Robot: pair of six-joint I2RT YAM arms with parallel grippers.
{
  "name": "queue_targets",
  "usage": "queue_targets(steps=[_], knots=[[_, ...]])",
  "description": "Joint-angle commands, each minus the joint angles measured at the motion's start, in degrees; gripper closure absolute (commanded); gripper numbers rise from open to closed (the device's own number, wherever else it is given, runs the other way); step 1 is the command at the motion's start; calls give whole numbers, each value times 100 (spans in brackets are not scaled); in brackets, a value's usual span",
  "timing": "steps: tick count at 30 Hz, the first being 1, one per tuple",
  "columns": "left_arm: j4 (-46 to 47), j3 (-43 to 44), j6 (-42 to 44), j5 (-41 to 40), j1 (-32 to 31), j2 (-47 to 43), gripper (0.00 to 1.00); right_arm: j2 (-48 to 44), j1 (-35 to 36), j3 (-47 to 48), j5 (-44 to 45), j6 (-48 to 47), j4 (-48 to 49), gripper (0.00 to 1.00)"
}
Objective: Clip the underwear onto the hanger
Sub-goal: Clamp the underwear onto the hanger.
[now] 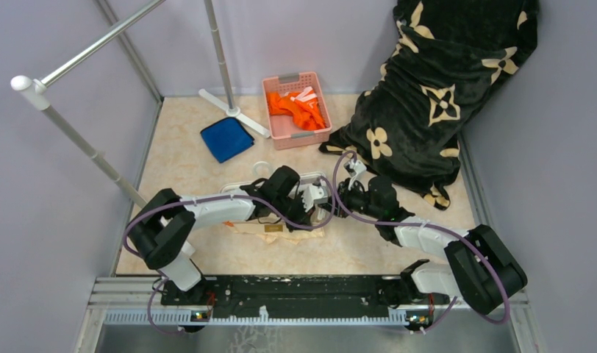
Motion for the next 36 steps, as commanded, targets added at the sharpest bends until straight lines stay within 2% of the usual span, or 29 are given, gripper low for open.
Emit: queue_targets(steps=[1, 6, 17, 36], knots=[[336, -122, -53, 37, -32, -277, 100, -108, 74, 216, -375, 138, 559, 92], [646, -341, -101, 80, -34, -526, 100, -72, 75, 172, -581, 236, 775, 91], [622, -273, -144, 69, -33, -451, 100, -19, 74, 141, -812, 337, 1005, 91], [670, -278, -154, 21, -29, -643, 100, -118, 74, 38, -774, 125, 724, 91]])
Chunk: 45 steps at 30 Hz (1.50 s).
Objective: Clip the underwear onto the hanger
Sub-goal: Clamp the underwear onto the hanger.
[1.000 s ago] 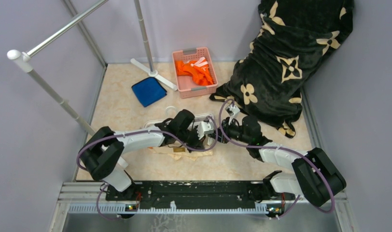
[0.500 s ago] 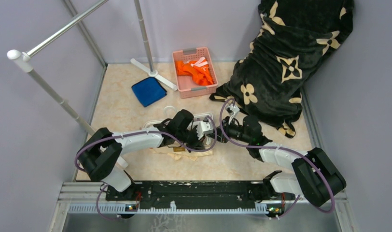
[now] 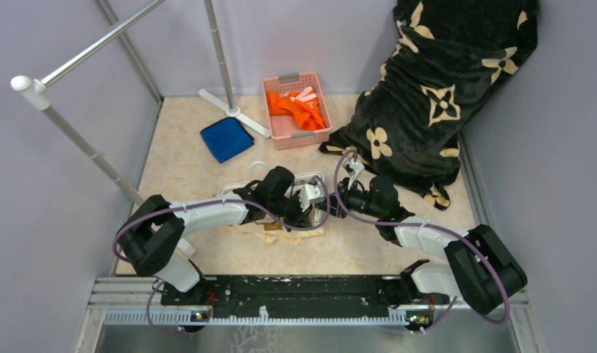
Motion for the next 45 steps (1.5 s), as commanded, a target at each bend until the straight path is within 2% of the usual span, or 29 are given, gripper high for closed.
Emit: queue_targets(steps=[1, 15, 45], knots=[[285, 31, -45, 70, -39, -205, 100, -131, 75, 36, -201, -121, 298, 91], [254, 119, -162, -22, -27, -168, 100, -210, 98, 1, -296, -107, 330, 91], [535, 135, -260, 336, -31, -354, 100, 18, 206, 70, -295, -130, 478, 90]])
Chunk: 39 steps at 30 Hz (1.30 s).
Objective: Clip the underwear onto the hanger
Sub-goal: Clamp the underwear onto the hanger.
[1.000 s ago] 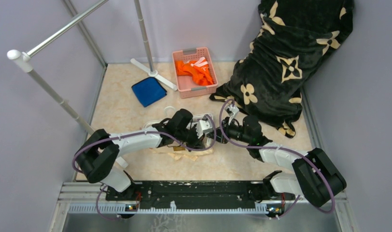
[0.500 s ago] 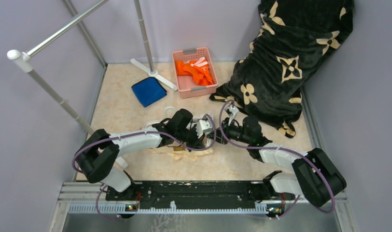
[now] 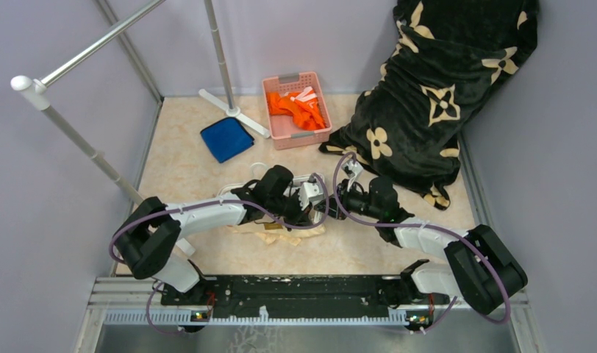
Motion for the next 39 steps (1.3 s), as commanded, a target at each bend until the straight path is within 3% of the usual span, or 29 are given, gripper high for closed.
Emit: queue_targets(steps=[1, 7, 32, 39], knots=[[493, 141, -59, 282, -30, -219, 100, 25, 145, 130, -229, -65, 453, 90], [502, 119, 12, 470, -36, -230, 100, -3, 149, 115, -157, -125, 437, 89], [689, 67, -112, -120, -34, -298, 100, 95, 224, 28, -604, -264, 552, 85], [755, 72, -149, -94, -33, -269, 100, 176, 255, 5, -585, -289, 624, 80]])
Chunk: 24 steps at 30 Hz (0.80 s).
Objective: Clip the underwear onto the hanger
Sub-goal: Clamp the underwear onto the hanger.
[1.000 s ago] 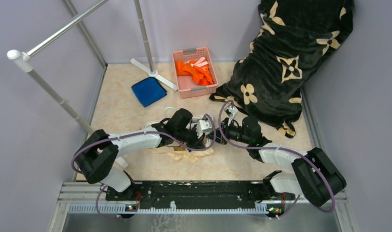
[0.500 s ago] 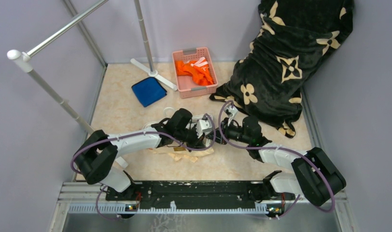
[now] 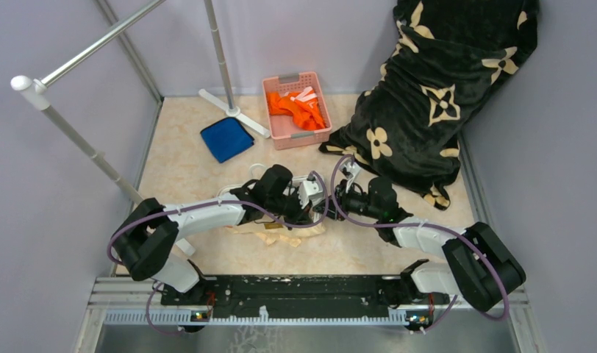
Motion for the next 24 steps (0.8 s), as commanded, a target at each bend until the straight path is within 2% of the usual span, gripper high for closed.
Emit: queue_targets(steps=[1, 5, 11, 16, 19, 21, 24], knots=[[679, 81, -52, 39, -30, -175, 100, 72, 226, -3, -390, -94, 501, 78], [690, 77, -57, 61, -29, -166, 100, 74, 231, -32, -352, -88, 547, 74], [662, 76, -74, 18, -25, -153, 100, 8, 229, -29, -306, -83, 552, 60], [597, 62, -38, -81, -30, -166, 100, -231, 229, 14, -8, -159, 276, 36], [557, 44, -29, -128, -25, -181, 99, -447, 229, 19, 342, -235, -34, 27], [500, 24, -28, -184, -25, -204, 95, -606, 229, 15, 688, -265, -279, 26], [456, -60, -35, -242, -30, -324, 83, -892, 229, -9, 1254, -294, -604, 25]])
